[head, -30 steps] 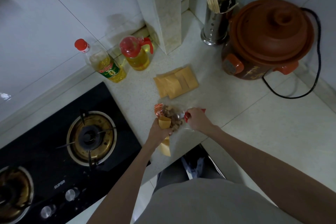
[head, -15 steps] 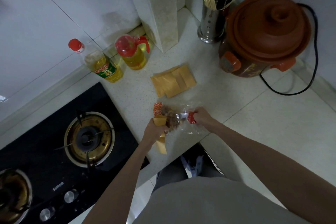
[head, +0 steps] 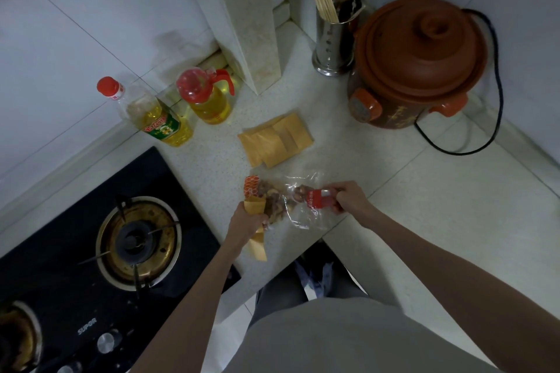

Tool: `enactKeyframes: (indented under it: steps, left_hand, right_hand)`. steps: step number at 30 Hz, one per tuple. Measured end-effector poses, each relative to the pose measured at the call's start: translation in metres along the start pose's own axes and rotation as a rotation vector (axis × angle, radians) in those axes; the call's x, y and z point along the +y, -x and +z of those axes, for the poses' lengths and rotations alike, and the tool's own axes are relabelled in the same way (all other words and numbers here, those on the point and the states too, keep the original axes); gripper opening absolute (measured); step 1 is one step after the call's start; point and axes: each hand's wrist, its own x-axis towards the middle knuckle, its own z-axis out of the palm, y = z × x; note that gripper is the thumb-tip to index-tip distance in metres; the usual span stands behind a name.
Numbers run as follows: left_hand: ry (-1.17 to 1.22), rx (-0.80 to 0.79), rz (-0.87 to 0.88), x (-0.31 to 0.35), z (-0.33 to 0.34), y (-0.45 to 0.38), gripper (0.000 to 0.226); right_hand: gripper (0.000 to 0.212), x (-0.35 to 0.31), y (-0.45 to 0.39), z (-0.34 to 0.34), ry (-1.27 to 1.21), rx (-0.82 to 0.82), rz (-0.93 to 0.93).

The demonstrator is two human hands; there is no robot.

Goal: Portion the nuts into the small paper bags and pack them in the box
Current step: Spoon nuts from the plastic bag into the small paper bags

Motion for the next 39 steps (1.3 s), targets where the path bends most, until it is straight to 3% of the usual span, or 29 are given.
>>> enactKeyframes:
  steps: [4,19,24,30,39]
  left_hand:
    - [-0.003,0.011,0.012,0.0,0.0,0.001,0.06]
    - [0.035,0.007,0.077,-0.003,0.001,0.007,0.054]
    - [0.014,0.166,0.099,0.0,-0.004,0.015,0.06]
    - [0.006,0.373,0.338,0.021,-0.013,0.038,0.049]
    - [0.024,0.306,0.618,0.104,-0.028,0.092,0.047]
  right_hand:
    - [0.038,0.005,0.002,-0.012,-0.067,0.014,0.005]
    - [0.022,0.01,0.026,-0.063,-0.109,0.119,0.055]
    - [0.025,0.0,0.04,-0.077,-0.109,0.166,0.042]
    - [0.024,-0.045,0.069,-0.083,-0.089,0.129,-0.05]
    - [0.022,-0.157,0.134,-0.083,0.007,-0.052,-0.304]
